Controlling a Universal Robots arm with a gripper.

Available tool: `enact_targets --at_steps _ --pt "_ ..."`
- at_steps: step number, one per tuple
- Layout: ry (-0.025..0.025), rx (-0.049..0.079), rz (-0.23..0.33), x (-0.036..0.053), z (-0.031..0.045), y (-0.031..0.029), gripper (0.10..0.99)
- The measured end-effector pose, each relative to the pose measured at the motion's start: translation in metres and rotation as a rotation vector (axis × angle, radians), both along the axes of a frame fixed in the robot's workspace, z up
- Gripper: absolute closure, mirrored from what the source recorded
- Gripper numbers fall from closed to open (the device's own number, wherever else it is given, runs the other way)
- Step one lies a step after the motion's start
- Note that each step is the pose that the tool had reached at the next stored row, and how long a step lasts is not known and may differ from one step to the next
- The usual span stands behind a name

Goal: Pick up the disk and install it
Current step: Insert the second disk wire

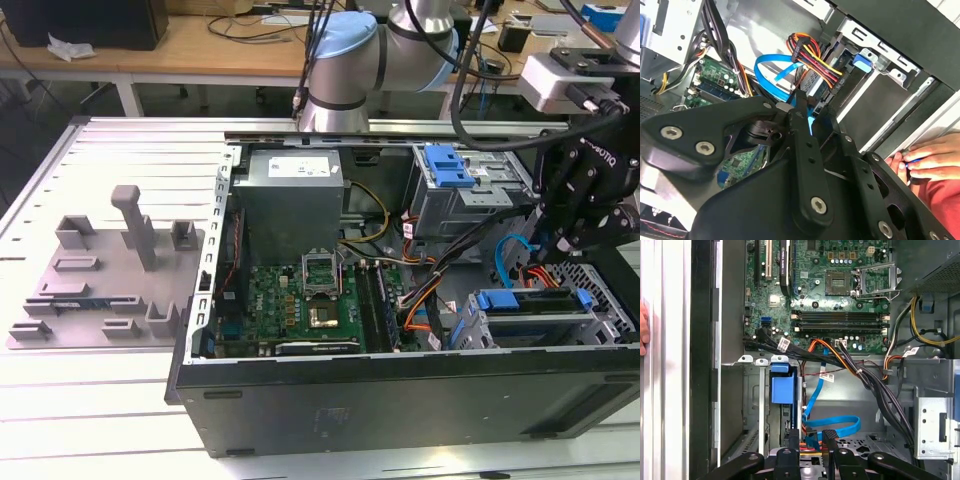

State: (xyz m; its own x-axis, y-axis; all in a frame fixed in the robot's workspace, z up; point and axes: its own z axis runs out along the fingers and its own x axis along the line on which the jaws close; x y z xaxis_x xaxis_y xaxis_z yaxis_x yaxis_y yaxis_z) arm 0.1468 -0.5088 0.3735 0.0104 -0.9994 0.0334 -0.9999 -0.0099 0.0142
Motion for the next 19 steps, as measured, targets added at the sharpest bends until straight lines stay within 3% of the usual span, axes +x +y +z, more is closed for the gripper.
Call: enact_targets --at_steps 10,14,17,19 --pt "0.0 0.002 0.0 -0.0002 -0.003 -0.0013 0.765" --pt "0.0 0.006 0.0 -0.0005 -0.0029 -0.0044 0.78" --pt "-0.0001 0.007 0.0 -0.0005 -0.0029 -0.0068 0.91" --pt "-0.0001 0.007 0.0 -0.0005 -0.0029 -0.0072 0.925"
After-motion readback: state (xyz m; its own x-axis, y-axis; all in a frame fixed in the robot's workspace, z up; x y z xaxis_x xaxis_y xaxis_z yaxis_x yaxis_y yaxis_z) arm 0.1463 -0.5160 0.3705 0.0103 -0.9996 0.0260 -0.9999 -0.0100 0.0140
